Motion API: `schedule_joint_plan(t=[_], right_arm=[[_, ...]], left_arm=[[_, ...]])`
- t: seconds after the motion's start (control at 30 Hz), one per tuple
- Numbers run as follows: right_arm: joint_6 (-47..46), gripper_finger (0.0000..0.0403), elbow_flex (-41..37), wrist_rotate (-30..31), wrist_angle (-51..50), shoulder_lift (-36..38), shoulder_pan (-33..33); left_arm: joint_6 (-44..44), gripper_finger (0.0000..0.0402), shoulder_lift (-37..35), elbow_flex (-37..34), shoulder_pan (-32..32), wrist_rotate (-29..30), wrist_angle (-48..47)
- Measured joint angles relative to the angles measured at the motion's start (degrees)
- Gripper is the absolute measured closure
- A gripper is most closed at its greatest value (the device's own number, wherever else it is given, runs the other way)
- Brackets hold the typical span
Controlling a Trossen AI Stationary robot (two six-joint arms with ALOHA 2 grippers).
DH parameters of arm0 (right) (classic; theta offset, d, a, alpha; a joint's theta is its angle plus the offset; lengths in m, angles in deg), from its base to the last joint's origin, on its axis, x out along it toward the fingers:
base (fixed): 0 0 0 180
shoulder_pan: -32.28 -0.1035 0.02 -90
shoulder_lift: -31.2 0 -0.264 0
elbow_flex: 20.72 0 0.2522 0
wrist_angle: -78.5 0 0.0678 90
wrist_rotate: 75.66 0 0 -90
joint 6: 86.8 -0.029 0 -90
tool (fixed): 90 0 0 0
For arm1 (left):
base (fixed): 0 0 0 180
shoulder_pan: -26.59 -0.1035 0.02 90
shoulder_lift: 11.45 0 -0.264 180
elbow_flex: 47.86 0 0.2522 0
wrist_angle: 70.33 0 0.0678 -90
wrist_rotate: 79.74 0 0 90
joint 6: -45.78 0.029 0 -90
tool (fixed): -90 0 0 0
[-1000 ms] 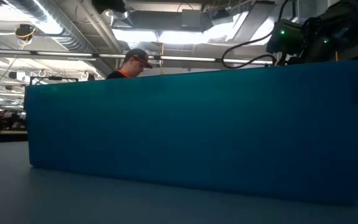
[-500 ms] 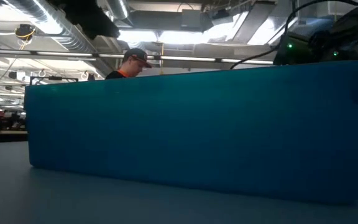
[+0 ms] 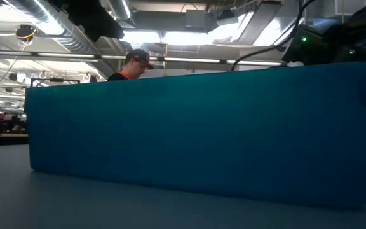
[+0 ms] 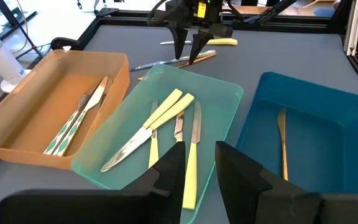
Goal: Sort silverware by color (type)
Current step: Put the golden knife into the blue bin
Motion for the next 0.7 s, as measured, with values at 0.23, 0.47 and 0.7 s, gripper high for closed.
schedule_joint_plan(t=[0.23,0.47,0.7], right_arm=[[-2.67,0.0240,0.00,0.88,-3.22,-0.02,-0.49],[-2.97,0.0240,0.00,-2.14,-2.56,-0.02,-0.49],[-3.63,0.0240,0.00,-2.16,-4.24,-0.36,-1.03]], left_arm=[[0.00,0.0320,0.00,0.00,0.00,-0.02,0.06],[0.00,0.0320,0.00,0.00,0.00,-0.02,0.06],[0.00,0.0320,0.00,0.00,-0.02,-0.02,0.06]])
